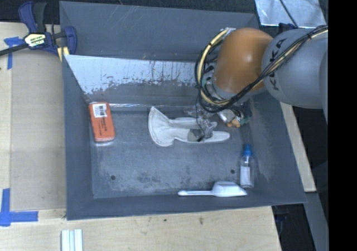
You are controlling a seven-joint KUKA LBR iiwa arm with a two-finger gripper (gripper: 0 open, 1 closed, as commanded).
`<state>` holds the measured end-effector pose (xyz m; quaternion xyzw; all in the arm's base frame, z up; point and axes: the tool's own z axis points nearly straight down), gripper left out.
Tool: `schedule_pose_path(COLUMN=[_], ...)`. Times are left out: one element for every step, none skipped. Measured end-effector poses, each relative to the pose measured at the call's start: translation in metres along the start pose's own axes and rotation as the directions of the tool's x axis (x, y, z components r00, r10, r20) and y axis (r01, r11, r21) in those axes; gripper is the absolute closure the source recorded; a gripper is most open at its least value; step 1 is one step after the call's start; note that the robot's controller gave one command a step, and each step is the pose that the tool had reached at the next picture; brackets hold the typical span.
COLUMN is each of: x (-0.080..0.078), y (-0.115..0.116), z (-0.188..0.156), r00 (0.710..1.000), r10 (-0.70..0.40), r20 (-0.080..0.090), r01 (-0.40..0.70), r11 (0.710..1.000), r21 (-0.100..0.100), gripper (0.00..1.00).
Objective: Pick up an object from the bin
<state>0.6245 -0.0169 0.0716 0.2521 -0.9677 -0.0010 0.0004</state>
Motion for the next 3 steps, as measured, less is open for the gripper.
schedule_pose_path(x=[0.000, 0.001, 0.003], y=[0.000, 0.001, 0.002], z=[0.000, -0.004, -0.025], r00=[1.000, 1.000, 1.000], r10=[0.000, 0.000, 0.000], r20=[0.000, -0.001, -0.007], r01=[0.000, 0.000, 0.000], r11=[1.000, 1.000, 1.000], r21=[0.000, -0.001, -0.004], gripper=[1.00, 1.00, 1.00])
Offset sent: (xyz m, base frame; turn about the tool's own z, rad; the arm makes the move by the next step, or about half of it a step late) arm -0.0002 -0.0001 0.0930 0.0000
